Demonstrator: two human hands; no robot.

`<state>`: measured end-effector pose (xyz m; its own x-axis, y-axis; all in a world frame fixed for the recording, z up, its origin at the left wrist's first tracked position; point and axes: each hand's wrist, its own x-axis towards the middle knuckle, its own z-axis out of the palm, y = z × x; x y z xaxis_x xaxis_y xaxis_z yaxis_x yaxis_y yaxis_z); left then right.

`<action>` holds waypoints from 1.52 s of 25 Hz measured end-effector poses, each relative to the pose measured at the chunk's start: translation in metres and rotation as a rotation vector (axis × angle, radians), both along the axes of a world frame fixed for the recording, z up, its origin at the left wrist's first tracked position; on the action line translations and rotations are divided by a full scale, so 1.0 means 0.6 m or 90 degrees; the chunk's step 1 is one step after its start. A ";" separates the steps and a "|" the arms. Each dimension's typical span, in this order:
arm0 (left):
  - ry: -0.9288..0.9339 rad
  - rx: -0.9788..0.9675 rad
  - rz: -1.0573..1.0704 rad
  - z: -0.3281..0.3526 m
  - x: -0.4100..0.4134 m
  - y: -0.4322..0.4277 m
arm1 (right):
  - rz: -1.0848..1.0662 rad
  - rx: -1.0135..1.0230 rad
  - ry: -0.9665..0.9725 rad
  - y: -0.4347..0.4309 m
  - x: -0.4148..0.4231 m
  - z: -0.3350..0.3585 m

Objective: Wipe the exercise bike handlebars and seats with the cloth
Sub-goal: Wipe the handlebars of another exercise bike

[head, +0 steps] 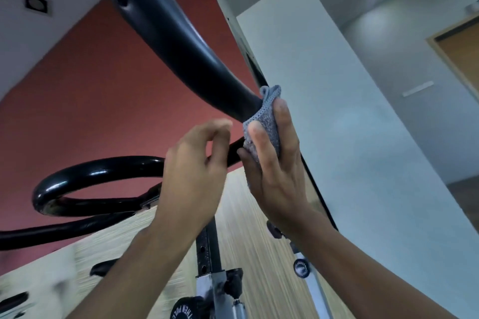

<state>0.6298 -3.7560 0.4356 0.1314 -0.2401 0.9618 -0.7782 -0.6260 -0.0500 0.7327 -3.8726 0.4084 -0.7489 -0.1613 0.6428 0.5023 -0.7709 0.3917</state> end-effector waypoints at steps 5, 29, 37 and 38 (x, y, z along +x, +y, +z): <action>-0.230 0.211 0.564 -0.040 0.018 0.055 | 0.126 0.049 0.048 0.049 0.027 -0.006; -0.223 0.020 0.397 -0.052 -0.051 0.192 | 0.536 0.039 0.405 0.214 -0.099 -0.122; -0.023 -0.172 0.089 -0.075 -0.029 0.290 | 0.167 -0.146 0.410 0.235 -0.150 -0.030; -0.010 -0.180 0.058 -0.078 -0.025 0.291 | 0.122 -0.138 0.408 0.246 -0.149 -0.023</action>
<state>0.6147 -3.5812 0.3890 0.1239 0.0503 0.9910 -0.7188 -0.6840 0.1246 0.6434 -3.7252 0.3947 -0.1826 -0.0717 0.9806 0.8049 -0.5836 0.1072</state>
